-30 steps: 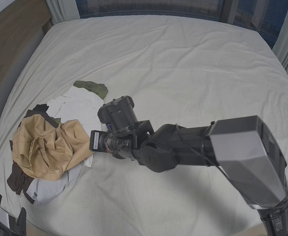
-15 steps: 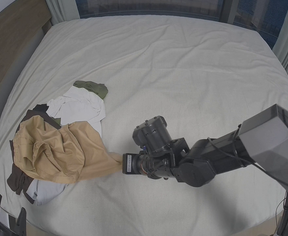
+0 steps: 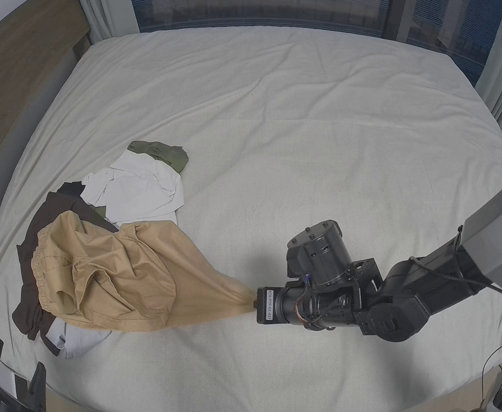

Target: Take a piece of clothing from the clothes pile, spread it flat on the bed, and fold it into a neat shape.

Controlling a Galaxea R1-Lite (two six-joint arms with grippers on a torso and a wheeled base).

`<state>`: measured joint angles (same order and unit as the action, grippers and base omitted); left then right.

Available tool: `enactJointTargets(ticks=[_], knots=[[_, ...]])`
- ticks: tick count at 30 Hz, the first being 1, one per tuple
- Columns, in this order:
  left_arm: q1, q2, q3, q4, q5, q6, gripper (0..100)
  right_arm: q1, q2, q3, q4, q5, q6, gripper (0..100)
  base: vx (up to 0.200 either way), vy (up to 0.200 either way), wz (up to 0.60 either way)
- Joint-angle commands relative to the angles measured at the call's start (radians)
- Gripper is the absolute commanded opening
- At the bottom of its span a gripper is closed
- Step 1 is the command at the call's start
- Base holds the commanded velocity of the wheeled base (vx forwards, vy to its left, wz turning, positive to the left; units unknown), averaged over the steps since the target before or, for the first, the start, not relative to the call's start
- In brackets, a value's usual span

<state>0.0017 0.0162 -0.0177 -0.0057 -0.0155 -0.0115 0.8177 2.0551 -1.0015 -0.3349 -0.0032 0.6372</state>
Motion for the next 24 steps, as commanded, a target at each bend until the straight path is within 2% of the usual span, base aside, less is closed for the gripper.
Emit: enactJointTargets(ticks=[1, 15, 21, 24], knots=[[0.0, -0.016, 0.018, 0.0, 0.0, -0.001, 100, -0.028, -0.055, 0.08, -0.001, -0.001, -0.001, 0, 0.0, 0.0, 0.0], [0.001, -0.016, 0.018, 0.0, -0.001, 0.004, 100, -0.169, -0.213, 0.35, -0.09, 0.014, -0.031, 0, 0.0, 0.0, 0.0], [0.001, -0.016, 0.018, 0.0, -0.001, 0.005, 100, -0.255, -0.3, 0.46, -0.092, 0.055, -0.062, 0, 0.0, 0.0, 0.0], [0.001, -0.016, 0.018, 0.0, -0.001, 0.005, 100, -0.334, -0.352, 0.534, -0.092, 0.091, -0.103, 0, 0.0, 0.0, 0.0]])
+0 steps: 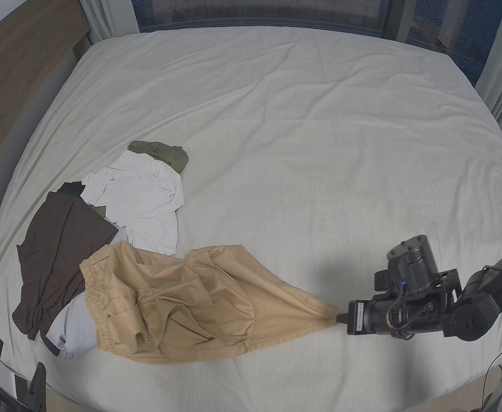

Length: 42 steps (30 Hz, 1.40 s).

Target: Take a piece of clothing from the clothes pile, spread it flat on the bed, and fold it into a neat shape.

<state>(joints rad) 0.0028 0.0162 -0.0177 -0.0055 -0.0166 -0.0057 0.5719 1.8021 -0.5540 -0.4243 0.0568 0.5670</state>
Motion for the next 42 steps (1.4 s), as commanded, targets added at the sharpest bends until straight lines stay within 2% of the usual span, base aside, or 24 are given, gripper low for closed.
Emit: enactJointTargets(ticks=[1, 3, 4, 8, 16, 26, 35, 36, 42], knots=[[0.0, -0.016, 0.018, 0.001, 0.0, 0.0, 100, -0.109, -0.11, 0.103, -0.002, 0.04, -0.044, 0, 0.0, 0.0, 0.0], [0.0, -0.016, 0.018, -0.001, 0.0, 0.0, 100, -0.132, -0.122, 0.123, -0.002, 0.052, -0.058, 0, 0.0, 0.0, 0.0], [0.0, -0.016, 0.018, -0.001, 0.0, 0.0, 100, -0.179, -0.147, 0.158, -0.001, 0.075, -0.088, 0, 0.0, 0.0, 0.0], [0.0, -0.016, 0.018, 0.001, -0.002, 0.001, 100, -0.256, -0.19, 0.223, 0.002, 0.117, -0.134, 0, 0.0, 0.0, 0.0], [0.0, -0.016, 0.018, 0.001, -0.002, 0.003, 100, -0.349, -0.236, 0.338, 0.005, 0.141, -0.213, 0, 0.0, 0.0, 0.0], [0.0, -0.016, 0.018, 0.001, -0.002, 0.003, 100, -0.399, -0.23, 0.395, 0.002, 0.153, -0.242, 0, 0.0, 0.0, 0.0], [0.0, -0.016, 0.018, 0.001, -0.003, 0.003, 100, -0.397, -0.228, 0.398, 0.004, 0.153, -0.243, 0, 0.0, 0.0, 0.0], [0.0, -0.016, 0.018, 0.001, -0.003, 0.003, 100, -0.397, -0.228, 0.402, 0.002, 0.153, -0.242, 100, 0.0, 0.0, 0.0], [0.0, -0.016, 0.018, 0.001, -0.003, 0.003, 100, -0.4, -0.26, 0.407, -0.027, 0.158, -0.242, 100, 0.0, 0.0, 0.0]])
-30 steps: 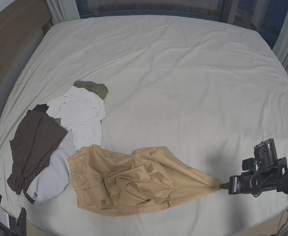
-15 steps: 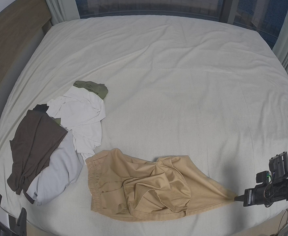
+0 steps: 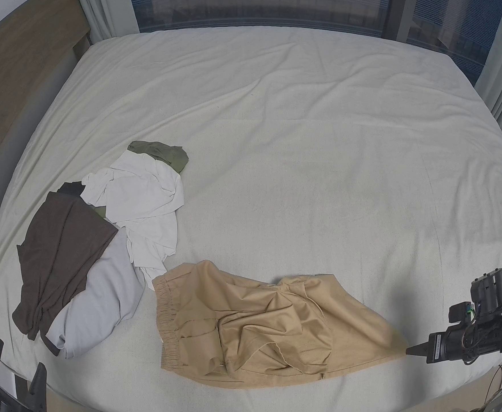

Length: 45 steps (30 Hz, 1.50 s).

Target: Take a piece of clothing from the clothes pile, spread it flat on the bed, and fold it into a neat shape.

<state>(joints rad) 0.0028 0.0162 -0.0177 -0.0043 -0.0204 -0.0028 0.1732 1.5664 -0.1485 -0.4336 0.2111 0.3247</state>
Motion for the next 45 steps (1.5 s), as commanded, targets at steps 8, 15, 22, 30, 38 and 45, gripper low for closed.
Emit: enactJointTargets(ticks=[8, 15, 22, 30, 38, 45], knots=[[0.0, -0.016, 0.018, 0.0, -0.001, 0.001, 100, 0.203, -0.321, -0.025, -0.073, 0.205, 0.059, 100, 0.0, 0.0, 0.0], [0.0, -0.016, 0.018, 0.0, -0.001, 0.0, 100, 0.497, -0.224, -0.172, -0.08, 0.205, 0.235, 100, 0.0, 0.0, 0.0], [0.0, -0.016, 0.018, 0.0, -0.001, 0.0, 100, 0.568, -0.025, -0.319, -0.1, 0.203, 0.24, 100, 0.0, 0.0, 0.0], [-0.001, -0.016, 0.018, 0.0, -0.001, 0.0, 100, 0.64, 0.21, -0.437, -0.172, 0.195, 0.269, 100, 0.0, 0.0, 0.0], [-0.001, -0.016, 0.018, 0.0, -0.001, -0.002, 100, 0.684, 0.417, -0.506, -0.244, 0.146, 0.271, 100, 0.0, 0.0, 0.0], [-0.001, -0.016, 0.018, 0.0, -0.001, -0.003, 100, 0.694, 0.506, -0.542, -0.275, 0.123, 0.272, 100, 0.0, 0.0, 0.0]])
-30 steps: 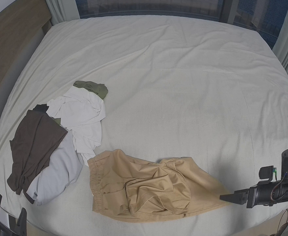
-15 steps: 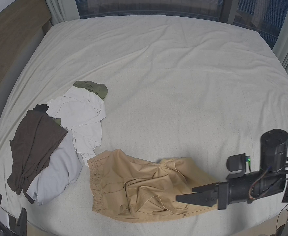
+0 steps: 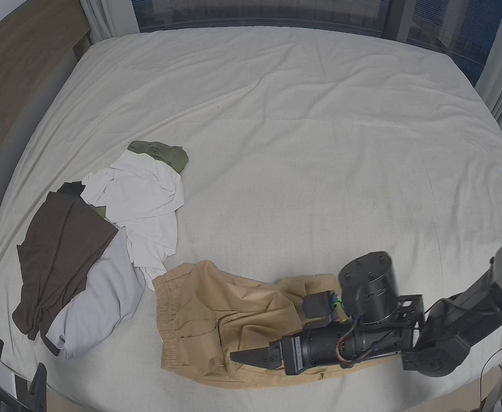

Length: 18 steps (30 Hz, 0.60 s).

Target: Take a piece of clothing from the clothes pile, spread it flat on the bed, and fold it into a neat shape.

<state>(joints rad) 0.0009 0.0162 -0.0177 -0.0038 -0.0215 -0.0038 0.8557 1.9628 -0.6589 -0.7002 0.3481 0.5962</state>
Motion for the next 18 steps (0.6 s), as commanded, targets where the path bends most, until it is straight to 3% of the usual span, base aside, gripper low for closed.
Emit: enactJointTargets(ticks=[1, 11, 12, 18], knots=[[0.001, -0.016, 0.018, -0.001, 0.0, -0.002, 100, 0.011, 0.123, -0.042, -0.008, -0.024, 0.001, 100, 0.0, 0.0, 0.0], [0.001, -0.016, 0.018, -0.001, 0.0, -0.002, 100, -0.004, 0.168, -0.111, -0.019, -0.09, 0.028, 100, 0.0, 0.0, 0.0], [0.001, -0.016, 0.018, -0.001, 0.0, -0.002, 100, -0.006, 0.168, -0.111, -0.022, -0.092, 0.028, 0, 0.0, 0.0, 0.0], [0.001, -0.016, 0.018, -0.001, 0.0, -0.004, 100, -0.024, 0.162, -0.102, -0.058, -0.135, 0.031, 0, 0.0, 0.0, 0.0]])
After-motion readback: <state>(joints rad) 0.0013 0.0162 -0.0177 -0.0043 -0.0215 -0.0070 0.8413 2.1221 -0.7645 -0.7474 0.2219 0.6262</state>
